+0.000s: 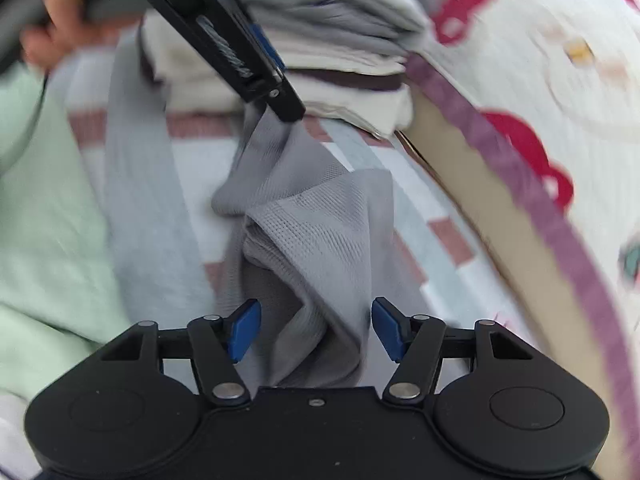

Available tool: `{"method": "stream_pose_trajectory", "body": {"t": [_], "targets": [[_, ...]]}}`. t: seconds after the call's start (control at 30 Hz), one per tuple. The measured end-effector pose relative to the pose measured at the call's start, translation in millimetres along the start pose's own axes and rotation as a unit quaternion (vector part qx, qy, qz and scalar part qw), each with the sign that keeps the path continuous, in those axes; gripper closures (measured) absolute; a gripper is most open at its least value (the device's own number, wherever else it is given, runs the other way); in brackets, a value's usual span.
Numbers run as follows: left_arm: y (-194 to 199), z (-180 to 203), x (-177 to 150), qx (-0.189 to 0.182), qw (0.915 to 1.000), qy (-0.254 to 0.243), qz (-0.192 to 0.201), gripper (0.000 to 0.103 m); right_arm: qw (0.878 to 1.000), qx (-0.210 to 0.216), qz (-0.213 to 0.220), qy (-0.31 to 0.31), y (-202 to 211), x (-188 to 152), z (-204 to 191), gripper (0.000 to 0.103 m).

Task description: Fold clothes

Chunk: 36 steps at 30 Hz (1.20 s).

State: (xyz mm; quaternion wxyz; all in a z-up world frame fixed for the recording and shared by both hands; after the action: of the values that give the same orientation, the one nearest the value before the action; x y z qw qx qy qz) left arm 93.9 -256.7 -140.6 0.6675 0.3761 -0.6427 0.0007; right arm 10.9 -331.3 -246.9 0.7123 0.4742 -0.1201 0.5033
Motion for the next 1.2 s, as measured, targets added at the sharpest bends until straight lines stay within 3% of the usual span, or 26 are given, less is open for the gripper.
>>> {"method": "stream_pose_trajectory", "body": {"t": [0.1,0.13,0.17,0.2,0.23,0.33,0.37,0.43,0.5,0.53,0.6,0.7,0.77,0.87,0.9,1.13,1.2], "targets": [[0,20,-17,-0.035,0.9977,-0.050,-0.031,0.057,0.995,-0.011,0.013,0.097,-12,5,-10,0.039],[0,27,-21,-0.038,0.9960,-0.070,-0.040,0.056,0.996,-0.009,0.017,0.087,-14,6,-5,0.042],[-1,33,-26,-0.041,0.9940,-0.089,-0.048,0.056,0.999,-0.004,0.019,0.042,-14,7,6,0.058],[-4,37,-27,-0.041,0.9932,-0.095,-0.053,0.055,1.000,0.002,0.022,-0.003,-15,8,18,0.080],[-6,39,-27,-0.043,0.9934,-0.091,-0.055,0.055,0.999,0.008,0.024,-0.048,-16,9,30,0.092],[-11,41,-26,-0.044,0.9947,-0.077,-0.052,0.053,0.983,0.024,0.030,-0.181,-18,13,65,0.095],[-16,43,-26,-0.043,0.9943,-0.082,-0.053,0.052,0.969,0.031,0.032,-0.241,-18,7,79,0.095],[-26,48,-25,-0.042,0.9934,-0.093,-0.053,0.048,0.922,0.047,0.033,-0.384,-18,-14,112,0.095],[-40,53,-24,-0.041,0.9911,-0.112,-0.059,0.048,0.883,0.049,0.035,-0.466,-17,-29,132,0.094],[-48,55,-24,-0.032,0.9889,-0.128,-0.069,0.064,0.865,0.049,0.037,-0.497,-17,-36,139,0.094],[-53,50,-18,-0.006,0.9887,-0.132,-0.072,0.094,0.846,0.050,0.046,-0.529,-14,-44,143,0.094],[-47,18,2,0.051,0.9951,-0.074,-0.041,0.097,0.826,0.054,0.070,-0.556,-7,-50,143,0.094],[-44,-11,16,0.081,0.9963,-0.022,-0.021,0.097,0.824,0.046,0.082,-0.558,-1,-53,140,0.094],[-40,-41,26,0.053,0.9947,0.087,0.012,0.097,0.822,0.050,0.090,-0.561,3,-51,128,0.094],[-43,-41,30,0.054,0.9940,0.093,0.021,0.097,0.826,0.051,0.092,-0.553,3,-49,125,0.094],[-62,-54,48,0.029,0.9828,0.172,0.060,0.095,0.888,0.048,0.084,-0.450,-6,-25,96,0.094],[-70,-57,51,0.025,0.9844,0.162,0.063,0.092,0.903,0.046,0.081,-0.420,-9,-19,87,0.094]]}}
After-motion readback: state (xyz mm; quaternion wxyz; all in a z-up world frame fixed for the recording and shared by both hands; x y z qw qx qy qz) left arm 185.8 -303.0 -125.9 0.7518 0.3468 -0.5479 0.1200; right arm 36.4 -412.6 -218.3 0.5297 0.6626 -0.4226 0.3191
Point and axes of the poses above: each gripper's, at about its wrist camera, not at the fingertips, and y roughly against the way its jaws point, z to its right, x to its top, the point moved 1 cm from there along -y, roughly the way its jaws point, and after that the axes turned 13 degrees about z, right-handed, at the moved point
